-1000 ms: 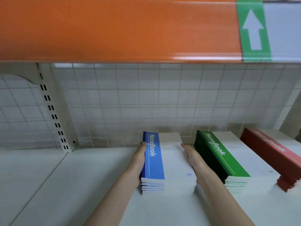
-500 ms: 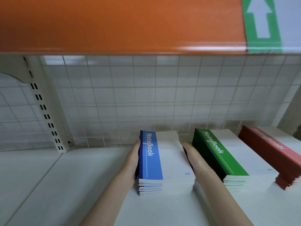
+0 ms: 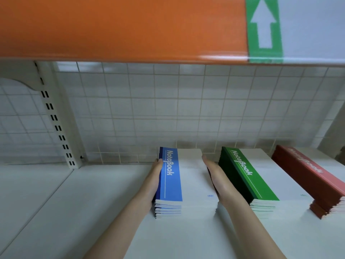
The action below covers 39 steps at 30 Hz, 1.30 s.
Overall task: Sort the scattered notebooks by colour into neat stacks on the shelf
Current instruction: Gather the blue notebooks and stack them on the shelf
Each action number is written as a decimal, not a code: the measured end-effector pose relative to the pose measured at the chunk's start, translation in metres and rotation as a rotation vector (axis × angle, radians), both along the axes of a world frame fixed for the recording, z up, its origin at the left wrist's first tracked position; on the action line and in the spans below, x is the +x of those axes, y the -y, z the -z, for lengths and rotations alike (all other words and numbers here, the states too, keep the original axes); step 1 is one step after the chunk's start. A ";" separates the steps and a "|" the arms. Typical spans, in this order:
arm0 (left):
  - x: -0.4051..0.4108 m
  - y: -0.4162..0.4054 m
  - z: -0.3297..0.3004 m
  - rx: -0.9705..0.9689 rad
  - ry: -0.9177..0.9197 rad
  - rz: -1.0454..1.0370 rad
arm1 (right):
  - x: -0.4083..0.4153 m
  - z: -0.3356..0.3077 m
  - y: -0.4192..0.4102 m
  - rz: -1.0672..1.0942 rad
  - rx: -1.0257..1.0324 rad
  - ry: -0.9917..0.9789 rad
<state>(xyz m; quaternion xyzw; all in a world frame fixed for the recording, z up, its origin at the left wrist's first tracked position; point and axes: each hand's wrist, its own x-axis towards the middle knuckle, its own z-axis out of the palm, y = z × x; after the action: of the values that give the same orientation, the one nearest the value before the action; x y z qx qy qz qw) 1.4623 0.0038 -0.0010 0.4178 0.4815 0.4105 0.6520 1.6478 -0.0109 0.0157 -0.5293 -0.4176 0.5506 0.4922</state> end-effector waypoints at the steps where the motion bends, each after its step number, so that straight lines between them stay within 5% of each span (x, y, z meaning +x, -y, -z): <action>1: -0.004 -0.002 -0.003 0.037 -0.051 0.030 | 0.001 -0.001 0.003 0.012 0.029 0.056; 4: -0.025 0.004 -0.016 0.168 -0.189 0.184 | 0.008 -0.013 0.024 -0.015 0.108 0.283; 9: -0.042 0.044 -0.013 0.371 -0.261 0.350 | 0.018 -0.004 0.063 -0.232 0.258 0.304; 14: -0.028 0.070 0.004 0.544 -0.309 0.206 | 0.023 0.014 0.075 -0.246 0.394 0.487; 19: -0.021 0.078 0.018 0.574 -0.419 0.039 | 0.027 0.029 0.073 -0.241 0.501 0.473; 27: -0.020 0.080 0.020 0.639 -0.601 -0.042 | 0.027 0.034 0.071 -0.216 0.557 0.458; 39: -0.015 0.086 0.019 0.637 -0.614 -0.021 | 0.027 0.045 0.069 -0.140 0.495 0.603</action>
<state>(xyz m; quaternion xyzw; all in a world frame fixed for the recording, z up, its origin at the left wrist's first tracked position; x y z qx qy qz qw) 1.4476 -0.0820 -0.0202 0.6956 0.5065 0.4017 0.3134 1.6747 -0.0795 -0.0297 -0.5028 -0.6987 0.2851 0.4215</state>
